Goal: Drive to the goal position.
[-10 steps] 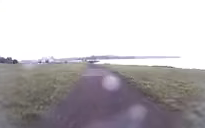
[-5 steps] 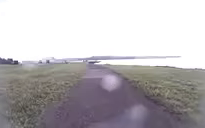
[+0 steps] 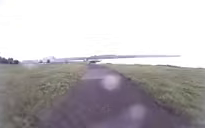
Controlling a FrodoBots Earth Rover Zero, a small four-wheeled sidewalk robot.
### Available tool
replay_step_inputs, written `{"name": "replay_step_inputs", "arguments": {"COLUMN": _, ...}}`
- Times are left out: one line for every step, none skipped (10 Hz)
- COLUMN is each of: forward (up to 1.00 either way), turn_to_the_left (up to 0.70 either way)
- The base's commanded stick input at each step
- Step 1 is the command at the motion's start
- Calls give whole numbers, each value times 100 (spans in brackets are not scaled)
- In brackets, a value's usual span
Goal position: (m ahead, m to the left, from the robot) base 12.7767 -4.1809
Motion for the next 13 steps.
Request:
{"name": "replay_step_inputs", "arguments": {"forward": 70, "turn_to_the_left": 0}}
{"name": "replay_step_inputs", "arguments": {"forward": 70, "turn_to_the_left": 0}}
{"name": "replay_step_inputs", "arguments": {"forward": 70, "turn_to_the_left": 0}}
{"name": "replay_step_inputs", "arguments": {"forward": 70, "turn_to_the_left": 0}}
{"name": "replay_step_inputs", "arguments": {"forward": 70, "turn_to_the_left": 0}}
{"name": "replay_step_inputs", "arguments": {"forward": 70, "turn_to_the_left": 0}}
{"name": "replay_step_inputs", "arguments": {"forward": 70, "turn_to_the_left": -35}}
{"name": "replay_step_inputs", "arguments": {"forward": 70, "turn_to_the_left": -35}}
{"name": "replay_step_inputs", "arguments": {"forward": 70, "turn_to_the_left": -35}}
{"name": "replay_step_inputs", "arguments": {"forward": 70, "turn_to_the_left": 0}}
{"name": "replay_step_inputs", "arguments": {"forward": 70, "turn_to_the_left": 0}}
{"name": "replay_step_inputs", "arguments": {"forward": 70, "turn_to_the_left": 0}}
{"name": "replay_step_inputs", "arguments": {"forward": 70, "turn_to_the_left": 0}}
